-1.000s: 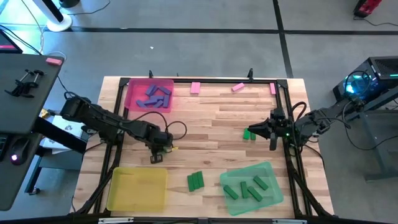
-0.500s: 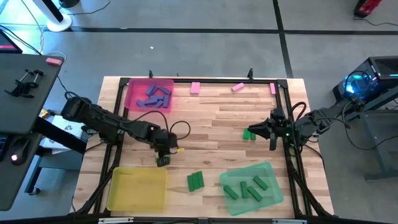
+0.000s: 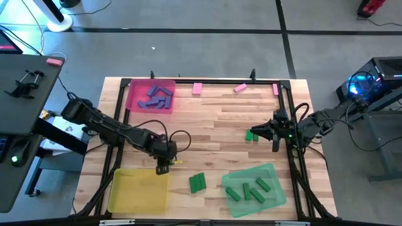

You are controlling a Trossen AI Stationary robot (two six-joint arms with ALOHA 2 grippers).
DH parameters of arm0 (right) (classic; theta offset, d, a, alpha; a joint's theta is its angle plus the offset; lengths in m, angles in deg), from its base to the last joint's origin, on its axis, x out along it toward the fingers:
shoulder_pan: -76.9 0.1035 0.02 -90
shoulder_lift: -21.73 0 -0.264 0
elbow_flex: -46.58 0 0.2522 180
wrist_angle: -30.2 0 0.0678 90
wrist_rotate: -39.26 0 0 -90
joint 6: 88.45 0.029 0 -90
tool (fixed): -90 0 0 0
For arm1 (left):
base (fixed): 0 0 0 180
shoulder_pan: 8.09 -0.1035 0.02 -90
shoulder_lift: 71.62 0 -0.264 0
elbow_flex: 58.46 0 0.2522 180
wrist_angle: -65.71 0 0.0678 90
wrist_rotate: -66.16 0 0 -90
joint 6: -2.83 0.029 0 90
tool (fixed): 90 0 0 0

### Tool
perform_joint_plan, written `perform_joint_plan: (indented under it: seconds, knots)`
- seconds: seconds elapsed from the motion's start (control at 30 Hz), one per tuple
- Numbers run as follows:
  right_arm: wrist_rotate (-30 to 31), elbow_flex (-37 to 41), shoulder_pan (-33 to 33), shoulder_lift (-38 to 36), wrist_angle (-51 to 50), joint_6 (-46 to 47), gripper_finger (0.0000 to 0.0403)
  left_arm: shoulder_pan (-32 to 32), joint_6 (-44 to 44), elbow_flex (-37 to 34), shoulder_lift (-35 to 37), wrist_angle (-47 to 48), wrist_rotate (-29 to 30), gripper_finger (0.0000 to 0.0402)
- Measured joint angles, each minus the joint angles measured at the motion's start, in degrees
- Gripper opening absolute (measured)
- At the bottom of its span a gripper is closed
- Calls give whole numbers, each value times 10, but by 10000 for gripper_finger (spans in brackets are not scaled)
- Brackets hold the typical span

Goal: Sort blocks
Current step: Put the green block into the light green bin

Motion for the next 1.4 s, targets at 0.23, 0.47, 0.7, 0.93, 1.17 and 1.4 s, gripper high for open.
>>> perform_joint_plan:
  seconds: [0.23, 0.47, 0.7, 0.93, 1.17, 1.4]
  knots:
    - [0, 0, 0, 0, -3, 0, 0, -1, 0, -12, -44, -5, -27, 233]
    - [0, 0, 0, 0, -3, 0, 0, -1, 7, -9, -101, -21, -30, 234]
    - [0, 0, 0, 0, -2, 5, 0, -14, 31, -2, -121, -3, -21, 102]
    - [0, 0, 0, 0, 4, 6, 0, -62, 82, 36, -54, -10, 11, 47]
    - [-48, 0, 0, 1, 65, 12, 0, -118, 192, 120, 24, -99, 40, 47]
    - [-99, 0, 0, 21, 127, 47, 0, -159, 247, 217, -39, -332, -5, 47]
